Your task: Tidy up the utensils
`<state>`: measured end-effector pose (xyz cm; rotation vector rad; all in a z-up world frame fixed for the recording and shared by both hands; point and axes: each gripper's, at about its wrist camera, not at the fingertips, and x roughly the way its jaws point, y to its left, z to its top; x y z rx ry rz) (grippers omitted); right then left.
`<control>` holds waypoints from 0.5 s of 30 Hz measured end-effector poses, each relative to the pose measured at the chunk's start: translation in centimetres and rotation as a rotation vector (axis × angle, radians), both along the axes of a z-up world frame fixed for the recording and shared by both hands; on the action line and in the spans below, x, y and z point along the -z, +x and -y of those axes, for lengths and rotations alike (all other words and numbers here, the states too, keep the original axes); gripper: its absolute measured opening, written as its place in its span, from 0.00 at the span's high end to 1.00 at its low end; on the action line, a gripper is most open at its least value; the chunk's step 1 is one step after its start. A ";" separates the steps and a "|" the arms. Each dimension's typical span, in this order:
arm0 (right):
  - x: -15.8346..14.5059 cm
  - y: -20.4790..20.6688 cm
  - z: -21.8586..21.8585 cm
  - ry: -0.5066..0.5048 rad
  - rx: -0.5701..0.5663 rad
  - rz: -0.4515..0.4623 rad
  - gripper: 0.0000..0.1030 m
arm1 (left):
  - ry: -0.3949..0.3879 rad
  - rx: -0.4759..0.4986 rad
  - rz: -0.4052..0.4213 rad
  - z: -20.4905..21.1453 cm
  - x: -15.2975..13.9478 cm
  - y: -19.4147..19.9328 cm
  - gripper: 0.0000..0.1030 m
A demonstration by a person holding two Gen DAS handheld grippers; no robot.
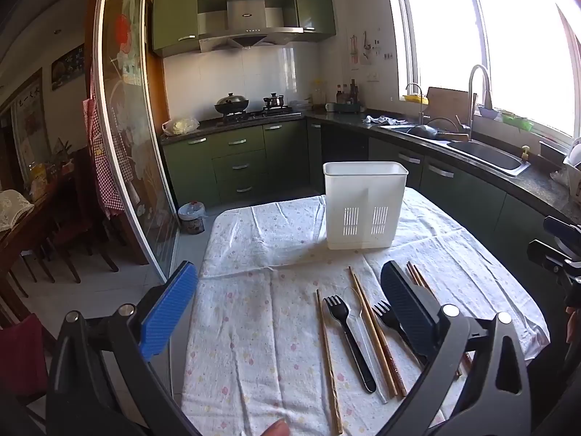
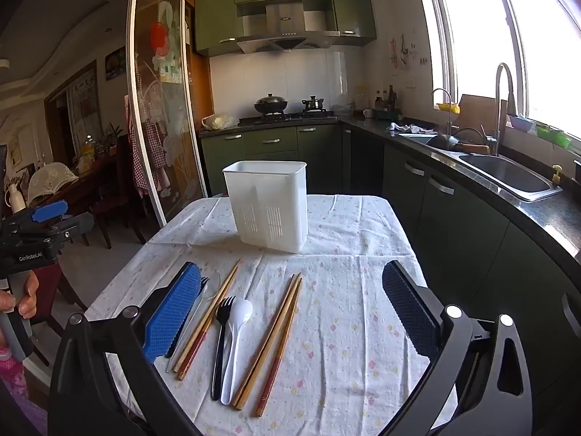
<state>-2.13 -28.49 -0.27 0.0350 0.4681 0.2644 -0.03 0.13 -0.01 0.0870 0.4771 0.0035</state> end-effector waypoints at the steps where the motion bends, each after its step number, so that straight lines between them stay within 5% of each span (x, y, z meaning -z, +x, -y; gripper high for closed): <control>1: 0.0 0.0 0.0 0.000 0.001 0.000 0.04 | -0.003 0.006 0.005 -0.1 0.0 -0.1 0.06; 15: -0.2 -0.1 -0.2 0.003 0.005 0.001 0.04 | -0.043 0.067 -0.014 0.4 0.1 -0.1 0.06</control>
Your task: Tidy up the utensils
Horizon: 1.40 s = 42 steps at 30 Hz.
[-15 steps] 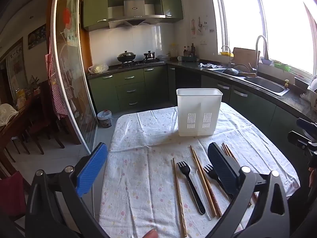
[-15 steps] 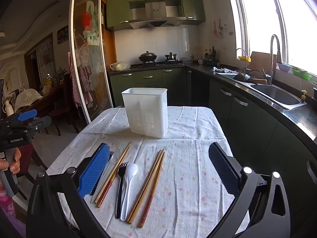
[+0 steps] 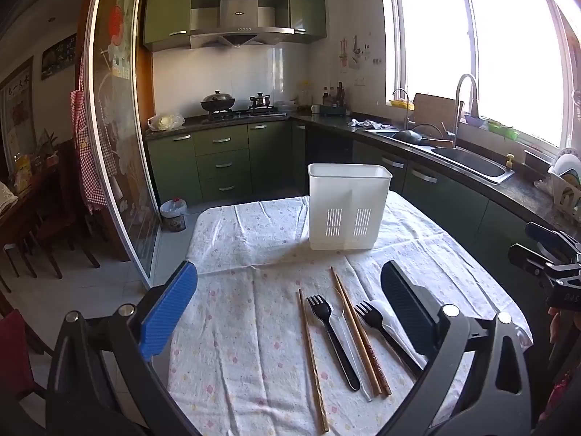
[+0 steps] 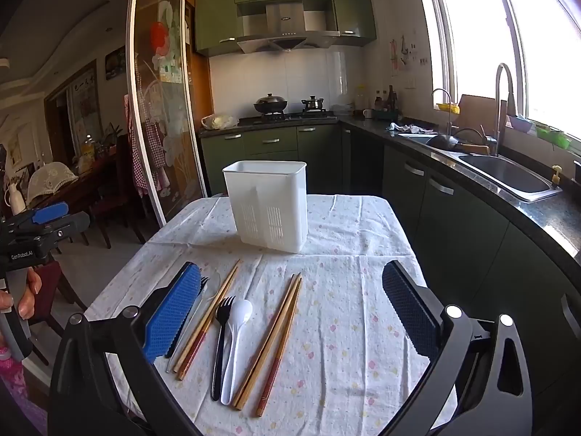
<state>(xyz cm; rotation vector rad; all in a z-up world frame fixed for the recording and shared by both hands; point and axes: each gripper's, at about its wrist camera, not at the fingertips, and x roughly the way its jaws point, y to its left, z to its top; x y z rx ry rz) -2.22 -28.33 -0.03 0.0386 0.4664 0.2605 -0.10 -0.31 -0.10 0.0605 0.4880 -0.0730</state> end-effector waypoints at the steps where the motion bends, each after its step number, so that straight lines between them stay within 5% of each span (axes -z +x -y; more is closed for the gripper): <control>1: 0.0 0.0 0.0 0.000 0.000 -0.001 0.04 | -0.002 -0.001 -0.002 -0.2 0.0 0.1 0.06; 42: 0.7 0.1 0.0 -0.001 -0.002 -0.004 0.04 | -0.006 0.011 -0.039 -0.5 0.6 0.3 0.06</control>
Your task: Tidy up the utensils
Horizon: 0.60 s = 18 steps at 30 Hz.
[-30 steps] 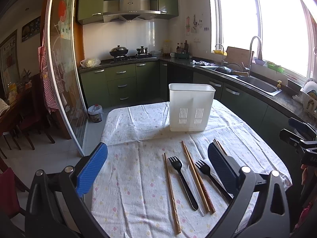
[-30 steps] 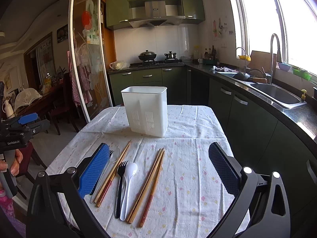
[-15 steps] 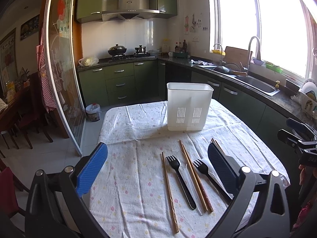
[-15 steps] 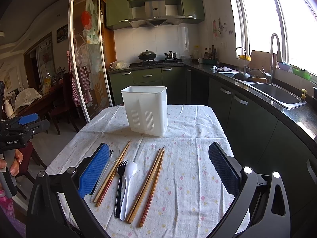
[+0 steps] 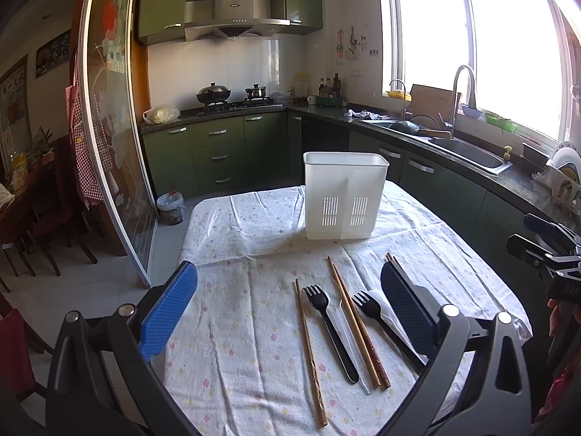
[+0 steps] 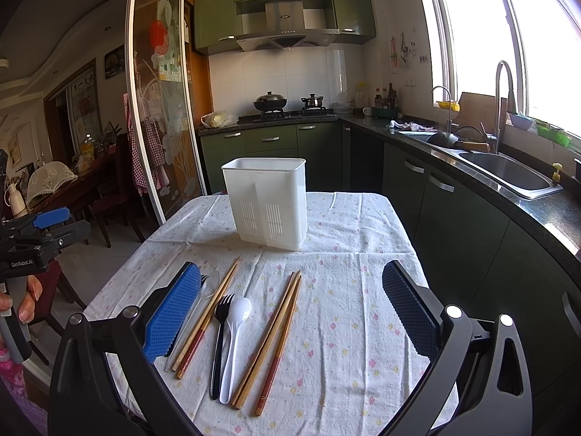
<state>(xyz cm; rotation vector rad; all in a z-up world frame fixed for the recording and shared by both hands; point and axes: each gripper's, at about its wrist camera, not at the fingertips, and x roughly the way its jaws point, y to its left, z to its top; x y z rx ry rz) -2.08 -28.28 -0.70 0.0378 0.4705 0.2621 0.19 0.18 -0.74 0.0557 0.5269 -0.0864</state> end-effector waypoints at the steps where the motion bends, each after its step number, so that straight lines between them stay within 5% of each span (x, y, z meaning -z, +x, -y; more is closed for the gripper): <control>1: 0.0 0.0 0.0 0.001 -0.001 -0.001 0.04 | -0.001 -0.002 -0.003 0.0 0.0 0.1 0.06; 18: 0.1 0.0 0.0 -0.001 -0.002 0.000 0.04 | -0.017 0.013 -0.001 -0.4 0.1 0.0 0.06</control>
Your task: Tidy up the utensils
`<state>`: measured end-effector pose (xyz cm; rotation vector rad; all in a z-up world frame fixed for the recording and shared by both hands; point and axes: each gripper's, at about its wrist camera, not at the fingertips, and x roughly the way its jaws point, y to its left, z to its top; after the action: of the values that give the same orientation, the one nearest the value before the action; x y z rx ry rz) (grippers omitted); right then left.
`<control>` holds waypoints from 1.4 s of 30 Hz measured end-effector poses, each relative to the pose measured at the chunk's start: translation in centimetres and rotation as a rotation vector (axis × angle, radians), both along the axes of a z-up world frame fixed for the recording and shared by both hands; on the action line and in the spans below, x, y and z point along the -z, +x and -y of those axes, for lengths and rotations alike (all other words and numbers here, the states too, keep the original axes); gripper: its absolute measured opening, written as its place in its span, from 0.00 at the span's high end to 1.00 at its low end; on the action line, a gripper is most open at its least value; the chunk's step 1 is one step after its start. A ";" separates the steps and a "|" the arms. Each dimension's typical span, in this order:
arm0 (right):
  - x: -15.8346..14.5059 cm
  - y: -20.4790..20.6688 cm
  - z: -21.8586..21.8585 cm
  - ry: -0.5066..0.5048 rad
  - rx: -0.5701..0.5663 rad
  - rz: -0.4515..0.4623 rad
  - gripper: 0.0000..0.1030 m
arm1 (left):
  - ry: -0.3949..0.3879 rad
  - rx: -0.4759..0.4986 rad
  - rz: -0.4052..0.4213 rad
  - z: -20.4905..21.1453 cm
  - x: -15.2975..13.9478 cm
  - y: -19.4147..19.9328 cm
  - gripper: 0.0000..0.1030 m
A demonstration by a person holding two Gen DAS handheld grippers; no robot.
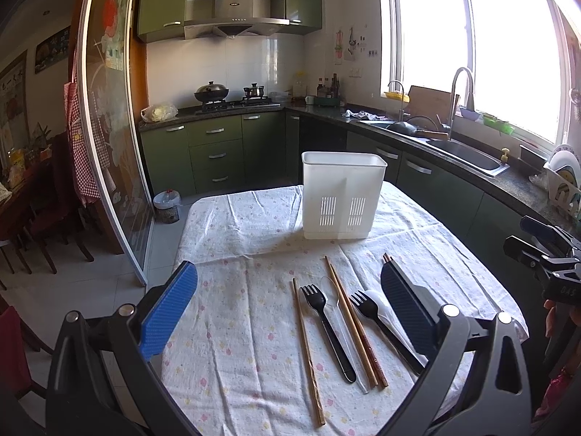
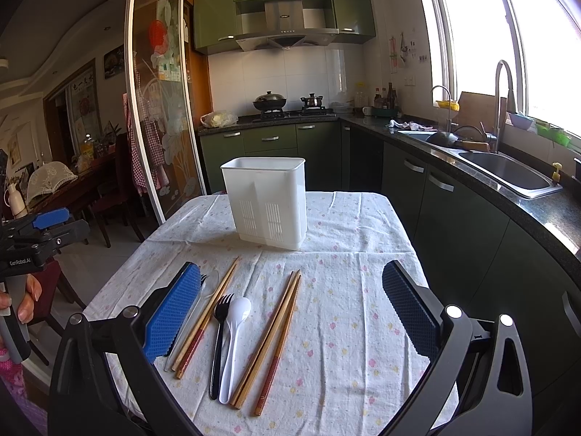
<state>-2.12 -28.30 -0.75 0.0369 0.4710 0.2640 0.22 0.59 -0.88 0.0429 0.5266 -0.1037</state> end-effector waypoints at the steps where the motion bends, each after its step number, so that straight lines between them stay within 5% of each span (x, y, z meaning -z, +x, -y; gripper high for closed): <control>1: 0.0 0.0 0.0 0.000 -0.001 0.000 0.04 | 0.001 -0.001 -0.001 0.0 0.0 0.0 0.06; 22: 0.7 0.4 -0.1 -0.004 -0.001 -0.024 0.04 | 0.000 0.003 -0.060 0.7 1.0 0.7 0.06; 27: 1.3 1.2 0.0 -0.007 0.007 -0.056 0.04 | -0.104 0.047 -0.227 0.6 3.0 3.2 0.06; 34: 2.1 2.0 0.6 -0.001 0.018 -0.090 0.04 | -0.125 0.070 -0.441 1.8 6.9 7.1 0.07; 38: 2.4 2.3 1.0 0.003 0.024 -0.101 0.04 | -0.100 0.038 -0.534 2.8 8.4 9.3 0.33; 42: 2.6 2.4 1.3 0.005 0.027 -0.106 0.04 | -0.144 0.012 -0.667 2.8 10.8 11.7 0.42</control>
<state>0.33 -29.59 -3.35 0.0629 0.5751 0.2372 11.95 -2.18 -11.68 -0.1344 1.1832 -0.1682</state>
